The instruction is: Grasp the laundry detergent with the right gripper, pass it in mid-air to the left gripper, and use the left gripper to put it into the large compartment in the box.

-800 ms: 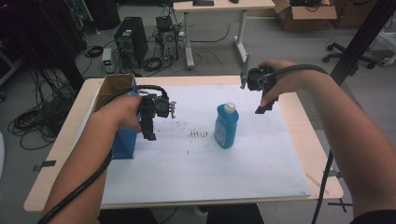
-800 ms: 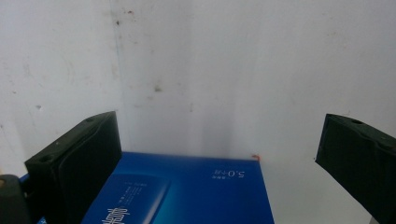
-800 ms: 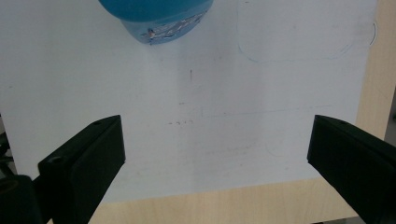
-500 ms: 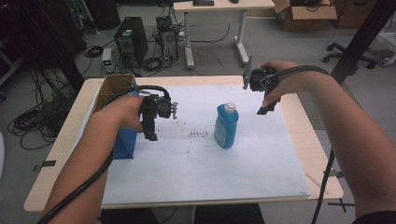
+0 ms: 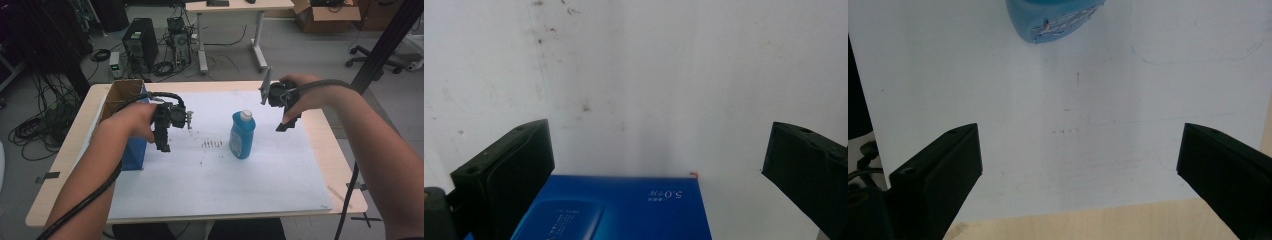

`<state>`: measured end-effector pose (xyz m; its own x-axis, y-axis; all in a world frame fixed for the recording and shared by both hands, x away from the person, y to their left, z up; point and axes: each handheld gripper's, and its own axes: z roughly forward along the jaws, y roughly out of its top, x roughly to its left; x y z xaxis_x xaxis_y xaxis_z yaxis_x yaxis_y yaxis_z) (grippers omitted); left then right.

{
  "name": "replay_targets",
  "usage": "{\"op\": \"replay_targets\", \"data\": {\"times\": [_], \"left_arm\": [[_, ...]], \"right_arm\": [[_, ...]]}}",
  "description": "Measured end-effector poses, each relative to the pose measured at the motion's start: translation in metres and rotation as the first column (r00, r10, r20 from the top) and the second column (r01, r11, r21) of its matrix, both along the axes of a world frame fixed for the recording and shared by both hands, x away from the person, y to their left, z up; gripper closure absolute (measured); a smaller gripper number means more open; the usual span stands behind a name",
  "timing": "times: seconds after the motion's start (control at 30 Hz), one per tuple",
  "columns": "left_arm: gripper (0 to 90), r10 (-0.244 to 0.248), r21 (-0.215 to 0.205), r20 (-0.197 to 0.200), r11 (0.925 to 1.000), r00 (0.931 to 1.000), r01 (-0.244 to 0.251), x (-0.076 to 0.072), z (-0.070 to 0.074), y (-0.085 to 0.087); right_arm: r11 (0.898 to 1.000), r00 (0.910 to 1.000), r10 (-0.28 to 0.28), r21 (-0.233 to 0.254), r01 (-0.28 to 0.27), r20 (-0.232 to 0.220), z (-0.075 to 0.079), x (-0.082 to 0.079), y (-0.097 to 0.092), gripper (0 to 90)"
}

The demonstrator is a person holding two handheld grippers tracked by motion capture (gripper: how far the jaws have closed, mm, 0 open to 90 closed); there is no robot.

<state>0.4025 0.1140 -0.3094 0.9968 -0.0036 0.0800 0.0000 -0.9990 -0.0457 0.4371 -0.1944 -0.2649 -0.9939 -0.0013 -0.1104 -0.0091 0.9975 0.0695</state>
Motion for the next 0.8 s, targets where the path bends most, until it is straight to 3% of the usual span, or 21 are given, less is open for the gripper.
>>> {"op": "replay_targets", "data": {"times": [0.17,0.33,0.5,0.8], "left_arm": [[0.5,-0.016,-0.017,0.004,0.9997,0.9999,0.016,-0.004,0.004,0.0],[0.5,-0.021,0.005,-0.006,0.9998,0.9998,0.021,-0.011,0.006,0.0],[0.4,-0.016,-0.011,-0.022,0.9998,0.9996,0.016,-0.018,0.007,0.001],[0.4,-0.01,-0.01,-0.032,0.9999,0.9994,0.01,-0.029,0.013,0.002]], "right_arm": [[1.0,1.0,-0.001,0.014,0.001,-0.001,0.0,-0.005,0.001,4.2],[1.0,1.0,0.004,0.019,-0.004,-0.008,-0.004,-0.011,0.001,4.2],[0.998,0.9993,-0.028,0.054,0.029,-0.025,-0.011,-0.017,-0.003,4.1],[0.996,0.9977,-0.051,0.072,0.054,-0.043,-0.023,-0.026,-0.008,4.1]]}}
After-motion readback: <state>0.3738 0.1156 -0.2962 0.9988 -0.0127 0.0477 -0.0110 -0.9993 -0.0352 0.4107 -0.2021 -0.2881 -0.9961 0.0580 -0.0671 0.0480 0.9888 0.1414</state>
